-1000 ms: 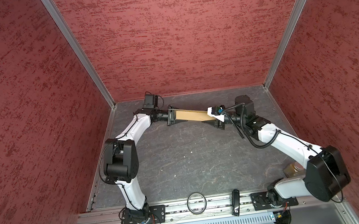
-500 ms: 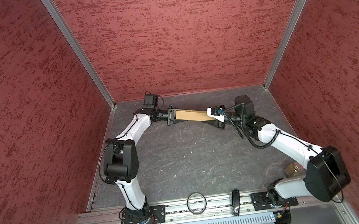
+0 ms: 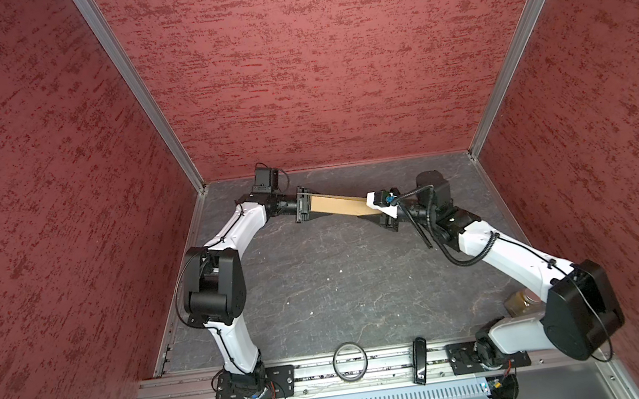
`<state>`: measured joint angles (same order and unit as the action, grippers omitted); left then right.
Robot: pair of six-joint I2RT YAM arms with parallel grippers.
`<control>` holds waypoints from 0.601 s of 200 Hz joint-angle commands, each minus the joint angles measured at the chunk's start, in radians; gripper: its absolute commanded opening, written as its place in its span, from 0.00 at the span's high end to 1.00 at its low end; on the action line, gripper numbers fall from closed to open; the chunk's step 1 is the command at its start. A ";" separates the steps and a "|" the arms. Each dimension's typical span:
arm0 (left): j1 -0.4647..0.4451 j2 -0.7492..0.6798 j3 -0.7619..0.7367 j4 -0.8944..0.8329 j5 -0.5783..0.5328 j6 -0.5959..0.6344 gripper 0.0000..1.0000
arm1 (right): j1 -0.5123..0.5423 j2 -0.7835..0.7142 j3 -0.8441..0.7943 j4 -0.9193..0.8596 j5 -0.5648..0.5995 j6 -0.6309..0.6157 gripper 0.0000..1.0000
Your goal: Fold the paper box
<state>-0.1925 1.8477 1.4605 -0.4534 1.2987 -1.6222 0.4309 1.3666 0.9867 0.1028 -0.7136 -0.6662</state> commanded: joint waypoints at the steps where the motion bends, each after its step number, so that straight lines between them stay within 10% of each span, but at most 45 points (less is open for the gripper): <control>1: 0.036 -0.005 0.000 0.031 -0.025 0.016 0.49 | 0.008 -0.024 -0.004 -0.027 0.008 0.011 0.83; 120: 0.070 -0.006 -0.017 -0.019 -0.032 0.071 0.41 | 0.008 -0.025 0.004 -0.021 0.029 0.008 0.87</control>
<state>-0.1490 1.8477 1.4582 -0.4557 1.2800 -1.5955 0.4313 1.3647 0.9863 0.0986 -0.6903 -0.6514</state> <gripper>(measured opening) 0.588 0.471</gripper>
